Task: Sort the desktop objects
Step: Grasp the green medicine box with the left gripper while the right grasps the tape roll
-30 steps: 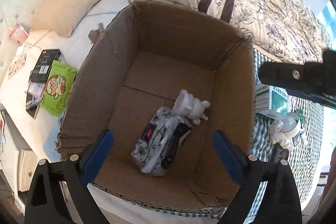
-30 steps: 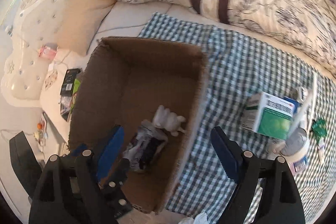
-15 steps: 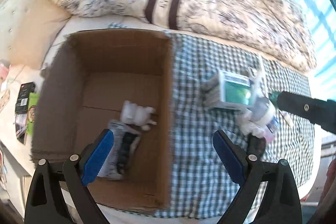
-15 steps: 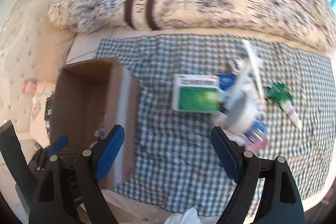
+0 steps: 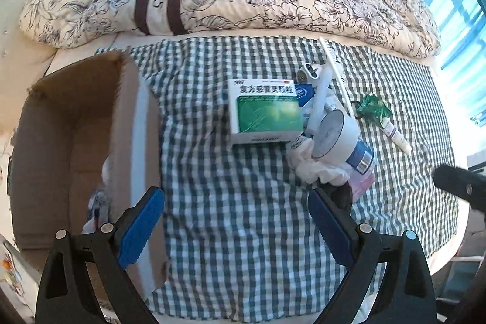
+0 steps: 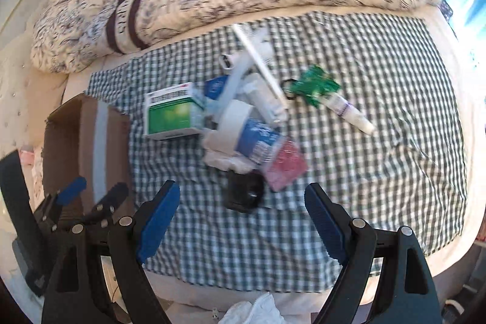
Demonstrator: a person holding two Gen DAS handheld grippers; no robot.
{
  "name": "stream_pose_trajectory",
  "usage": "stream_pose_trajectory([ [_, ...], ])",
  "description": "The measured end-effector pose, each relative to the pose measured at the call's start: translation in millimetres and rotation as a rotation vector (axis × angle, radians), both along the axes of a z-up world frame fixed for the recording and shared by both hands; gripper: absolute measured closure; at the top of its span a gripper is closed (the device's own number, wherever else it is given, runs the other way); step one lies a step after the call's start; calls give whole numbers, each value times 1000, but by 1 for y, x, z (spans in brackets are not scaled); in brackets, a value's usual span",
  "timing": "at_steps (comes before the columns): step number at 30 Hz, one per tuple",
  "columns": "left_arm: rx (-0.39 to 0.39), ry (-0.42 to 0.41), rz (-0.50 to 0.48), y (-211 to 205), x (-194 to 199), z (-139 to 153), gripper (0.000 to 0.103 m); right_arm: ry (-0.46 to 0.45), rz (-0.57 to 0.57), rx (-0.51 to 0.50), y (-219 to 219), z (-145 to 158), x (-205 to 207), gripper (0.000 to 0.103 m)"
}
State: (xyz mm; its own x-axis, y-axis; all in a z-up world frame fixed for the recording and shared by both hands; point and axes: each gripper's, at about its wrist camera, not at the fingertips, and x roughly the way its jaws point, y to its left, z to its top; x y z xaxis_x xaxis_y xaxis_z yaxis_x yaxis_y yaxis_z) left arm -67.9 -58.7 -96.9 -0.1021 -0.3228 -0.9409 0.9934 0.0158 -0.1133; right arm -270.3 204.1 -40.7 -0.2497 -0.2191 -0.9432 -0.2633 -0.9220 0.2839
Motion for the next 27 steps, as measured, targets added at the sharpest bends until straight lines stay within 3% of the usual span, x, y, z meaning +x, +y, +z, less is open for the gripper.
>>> stream_pose_trajectory([
  [15, 105, 33, 109, -69, -21, -53, 5, -81, 24, -37, 27, -52, -22, 19],
  [24, 180, 97, 153, -103, -24, -97, 4, -107, 21, -62, 18, -74, -61, 19],
  [27, 201, 81, 146, -111, -26, -110, 4, -114, 16, -79, 11, -82, -76, 19],
])
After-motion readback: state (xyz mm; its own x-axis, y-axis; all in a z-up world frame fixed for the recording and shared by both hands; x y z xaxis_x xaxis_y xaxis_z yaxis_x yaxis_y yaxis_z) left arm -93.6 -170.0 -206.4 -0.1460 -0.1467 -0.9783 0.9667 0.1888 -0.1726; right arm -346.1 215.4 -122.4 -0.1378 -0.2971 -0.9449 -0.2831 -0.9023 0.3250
